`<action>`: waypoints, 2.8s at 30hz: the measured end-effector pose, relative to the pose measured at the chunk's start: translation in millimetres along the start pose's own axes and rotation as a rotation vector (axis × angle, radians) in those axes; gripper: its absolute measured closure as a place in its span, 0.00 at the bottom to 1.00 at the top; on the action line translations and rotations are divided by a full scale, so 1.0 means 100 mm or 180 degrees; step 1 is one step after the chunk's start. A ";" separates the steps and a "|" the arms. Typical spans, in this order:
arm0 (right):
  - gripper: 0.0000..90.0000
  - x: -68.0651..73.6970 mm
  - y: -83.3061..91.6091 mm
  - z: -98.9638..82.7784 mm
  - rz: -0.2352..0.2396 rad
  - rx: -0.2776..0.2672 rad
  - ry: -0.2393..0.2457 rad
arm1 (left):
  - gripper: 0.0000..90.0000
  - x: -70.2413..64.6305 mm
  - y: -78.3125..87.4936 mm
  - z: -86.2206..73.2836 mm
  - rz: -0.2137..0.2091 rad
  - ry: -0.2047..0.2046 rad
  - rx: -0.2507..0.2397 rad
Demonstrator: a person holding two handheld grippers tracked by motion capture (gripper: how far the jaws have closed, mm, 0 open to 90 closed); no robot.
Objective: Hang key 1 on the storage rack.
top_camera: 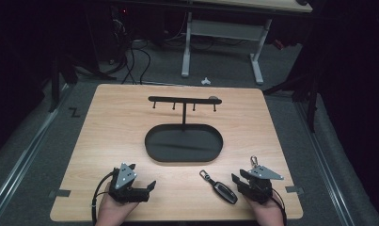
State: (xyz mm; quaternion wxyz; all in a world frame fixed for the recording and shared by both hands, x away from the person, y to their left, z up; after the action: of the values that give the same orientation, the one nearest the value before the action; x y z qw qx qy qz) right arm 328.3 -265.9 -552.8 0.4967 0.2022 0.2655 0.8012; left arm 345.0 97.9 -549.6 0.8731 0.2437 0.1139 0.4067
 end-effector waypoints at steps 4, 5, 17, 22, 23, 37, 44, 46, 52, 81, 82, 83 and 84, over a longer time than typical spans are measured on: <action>0.62 -0.02 0.00 0.00 0.0025 0.0099 -0.0011 | 0.05 -0.01 -0.02 -0.01 -0.0015 -0.0009 0.0021; 0.61 -0.02 0.01 0.00 0.0018 0.0136 -0.0021 | 0.05 -0.01 -0.03 -0.01 -0.0020 -0.0014 0.0038; 0.59 -0.07 -0.01 0.04 0.0019 0.0694 0.0081 | 0.05 -0.01 -0.05 -0.02 -0.0085 -0.0017 0.0049; 0.59 -0.07 -0.03 0.08 0.0042 0.0935 0.0207 | 0.05 -0.02 -0.05 -0.02 -0.0091 -0.0018 0.0048; 0.59 -0.07 -0.03 0.09 0.0057 0.1004 0.0215 | 0.05 -0.03 -0.04 -0.02 -0.0094 -0.0023 0.0051; 0.57 -0.08 -0.04 0.12 0.0091 0.1732 0.0347 | 0.06 -0.07 -0.05 -0.03 -0.0129 -0.0127 0.0040; 0.55 -0.11 -0.01 0.15 0.0146 0.1997 0.0363 | 0.06 -0.09 -0.06 -0.03 -0.0142 -0.0158 0.0045; 0.54 -0.12 -0.01 0.18 0.0157 0.2037 0.0385 | 0.06 -0.10 -0.06 -0.03 -0.0143 -0.0162 0.0051; 0.52 -0.07 -0.02 0.28 0.0146 0.2231 0.0543 | 0.06 -0.10 -0.06 -0.03 -0.0151 -0.0175 0.0058; 0.34 0.66 -0.47 0.40 0.0537 0.2477 0.1079 | 0.06 -0.13 -0.07 -0.03 -0.0203 -0.0241 0.0080; 0.34 0.66 -0.47 0.40 0.0537 0.2477 0.1079 | 0.06 -0.13 -0.07 -0.03 -0.0203 -0.0241 0.0078; 0.34 0.67 -0.48 0.40 0.0539 0.2484 0.1085 | 0.06 -0.13 -0.07 -0.03 -0.0204 -0.0242 0.0078; 0.33 0.69 -0.51 0.39 0.0551 0.2496 0.1087 | 0.06 -0.13 -0.07 -0.03 -0.0205 -0.0245 0.0079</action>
State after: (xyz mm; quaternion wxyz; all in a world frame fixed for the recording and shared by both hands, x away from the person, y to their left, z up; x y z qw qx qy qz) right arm 357.2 -176.4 -550.7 0.2623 0.2616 0.6101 0.7004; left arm 340.0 85.2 -555.2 0.8863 0.2662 0.0930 0.3673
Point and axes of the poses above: each handheld gripper's, and its own axes: y roughly backward along the jaws, z roughly out of its top, x roughly to its left, the point moved 7 cm from there along -y, roughly forward along the jaws, and after that the axes turned 2 degrees about z, right-handed, at the moved point
